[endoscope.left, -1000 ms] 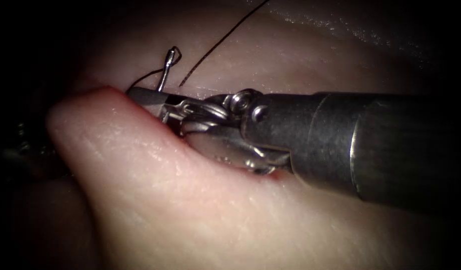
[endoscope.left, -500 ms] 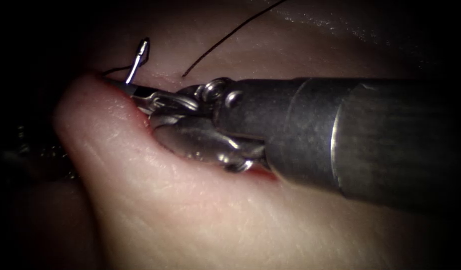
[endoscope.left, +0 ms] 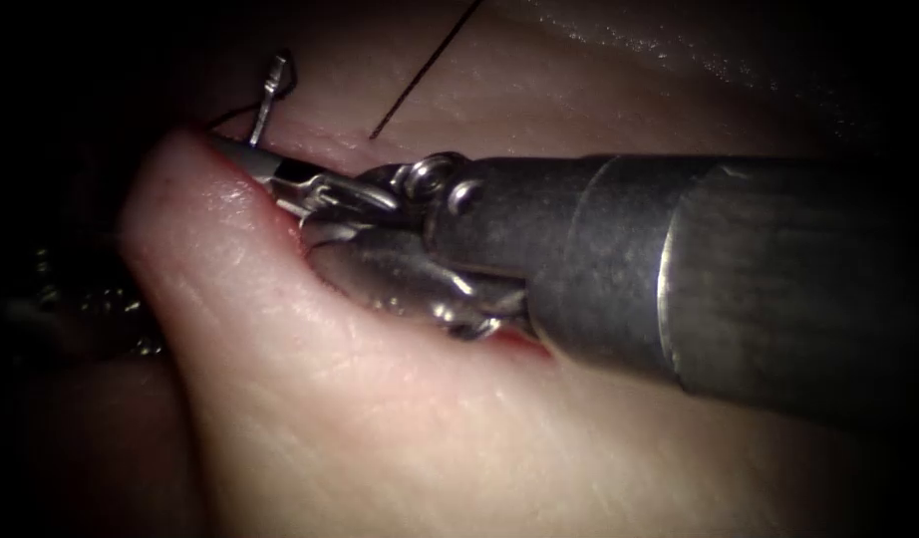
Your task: Wound Closure
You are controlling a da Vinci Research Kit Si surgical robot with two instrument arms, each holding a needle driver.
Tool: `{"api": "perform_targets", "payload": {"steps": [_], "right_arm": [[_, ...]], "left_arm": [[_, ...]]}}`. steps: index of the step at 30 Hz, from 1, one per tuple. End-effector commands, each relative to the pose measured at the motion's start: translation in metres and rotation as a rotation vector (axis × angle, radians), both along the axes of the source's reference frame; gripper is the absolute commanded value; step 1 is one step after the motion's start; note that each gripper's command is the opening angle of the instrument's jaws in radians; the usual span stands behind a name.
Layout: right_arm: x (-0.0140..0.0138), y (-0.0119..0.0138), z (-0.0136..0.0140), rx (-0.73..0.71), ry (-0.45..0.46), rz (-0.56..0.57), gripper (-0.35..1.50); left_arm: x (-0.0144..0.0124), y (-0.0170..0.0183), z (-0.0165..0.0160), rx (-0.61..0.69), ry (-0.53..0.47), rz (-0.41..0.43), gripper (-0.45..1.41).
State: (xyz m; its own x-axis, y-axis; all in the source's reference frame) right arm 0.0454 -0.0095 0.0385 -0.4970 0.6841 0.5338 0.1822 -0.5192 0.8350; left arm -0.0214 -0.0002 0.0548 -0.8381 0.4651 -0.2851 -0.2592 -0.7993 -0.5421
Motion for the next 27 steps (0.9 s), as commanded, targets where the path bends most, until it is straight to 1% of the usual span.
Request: {"api": "perform_targets", "payload": {"steps": [1,3,5,9,10,13,15,19,22,25,26,27], "right_arm": [[-0.0006,0.001,0.0009,-0.017,-0.021,-0.006,1.06],[-0.0019,0.0014,0.0013,-0.035,-0.07,-0.027,1.15],[-0.0034,0.0017,0.0018,-0.058,-0.114,-0.048,1.18],[-0.0065,0.0021,0.0029,-0.086,-0.174,-0.098,1.13],[-0.0072,0.0023,0.0031,-0.093,-0.182,-0.118,1.11],[-0.0096,0.0027,0.0037,-0.115,-0.214,-0.187,1.11],[-0.0112,0.0029,0.004,-0.139,-0.235,-0.258,1.1],[-0.0136,0.0035,0.0043,-0.195,-0.276,-0.378,1.08],[-0.0147,0.0037,0.0045,-0.222,-0.277,-0.454,1.1],[-0.0153,0.0035,0.0047,-0.249,-0.292,-0.532,1.15],[-0.0153,0.0034,0.0048,-0.264,-0.299,-0.553,1.15],[-0.0153,0.0033,0.0049,-0.274,-0.305,-0.572,1.15]], "left_arm": [[-0.0004,-0.0001,0.0004,-0.002,0.0,-0.001,-0.32],[-0.0003,0.0002,0.0002,-0.014,-0.002,-0.004,-0.32],[-0.0001,0.0006,0.0,-0.028,-0.01,-0.009,-0.28],[0.0007,0.0013,-0.0004,-0.047,-0.042,-0.018,-0.25],[0.001,0.0015,-0.0005,-0.047,-0.048,-0.02,-0.22],[0.0019,0.0019,-0.0008,-0.062,-0.065,-0.02,-0.2],[0.0026,0.0023,-0.0011,-0.073,-0.075,-0.019,-0.18],[0.0036,0.0029,-0.0017,-0.093,-0.105,-0.02,-0.15],[0.0039,0.0035,-0.0025,-0.118,-0.161,-0.012,-0.13],[0.0038,0.0042,-0.0034,-0.163,-0.251,-0.013,-0.13],[0.0037,0.0044,-0.0037,-0.181,-0.282,-0.015,-0.1],[0.0034,0.0047,-0.0039,-0.197,-0.325,-0.019,0.0]]}}
